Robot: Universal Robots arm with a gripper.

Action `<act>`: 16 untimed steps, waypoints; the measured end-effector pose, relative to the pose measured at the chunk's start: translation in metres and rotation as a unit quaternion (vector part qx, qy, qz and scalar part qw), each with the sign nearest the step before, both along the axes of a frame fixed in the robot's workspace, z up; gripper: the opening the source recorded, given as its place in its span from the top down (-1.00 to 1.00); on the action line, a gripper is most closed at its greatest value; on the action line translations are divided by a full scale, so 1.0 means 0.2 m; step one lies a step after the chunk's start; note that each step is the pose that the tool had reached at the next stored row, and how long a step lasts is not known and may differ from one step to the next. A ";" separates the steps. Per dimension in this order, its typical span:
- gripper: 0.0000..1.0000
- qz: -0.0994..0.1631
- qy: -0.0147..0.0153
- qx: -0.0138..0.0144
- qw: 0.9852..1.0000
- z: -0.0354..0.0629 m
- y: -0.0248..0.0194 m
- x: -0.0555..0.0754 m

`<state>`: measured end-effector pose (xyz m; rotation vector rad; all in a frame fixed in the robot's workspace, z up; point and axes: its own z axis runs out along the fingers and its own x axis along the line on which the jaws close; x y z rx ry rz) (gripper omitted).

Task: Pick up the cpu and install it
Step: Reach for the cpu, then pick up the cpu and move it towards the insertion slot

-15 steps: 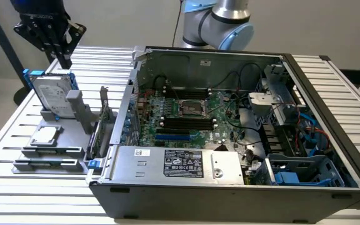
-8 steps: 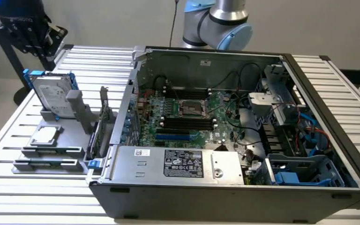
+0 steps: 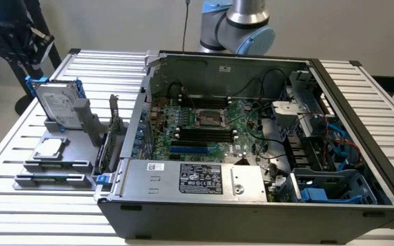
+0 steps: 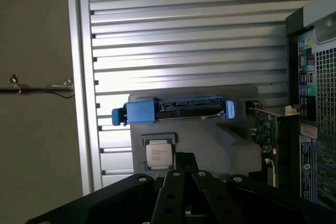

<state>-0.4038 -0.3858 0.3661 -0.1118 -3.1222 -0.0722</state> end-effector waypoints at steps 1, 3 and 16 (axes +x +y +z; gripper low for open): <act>0.79 0.000 0.000 0.000 1.000 -0.005 0.000 -0.02; 0.79 0.001 0.001 0.000 1.000 -0.014 0.000 -0.06; 0.79 0.003 0.002 0.000 1.000 -0.020 0.000 -0.08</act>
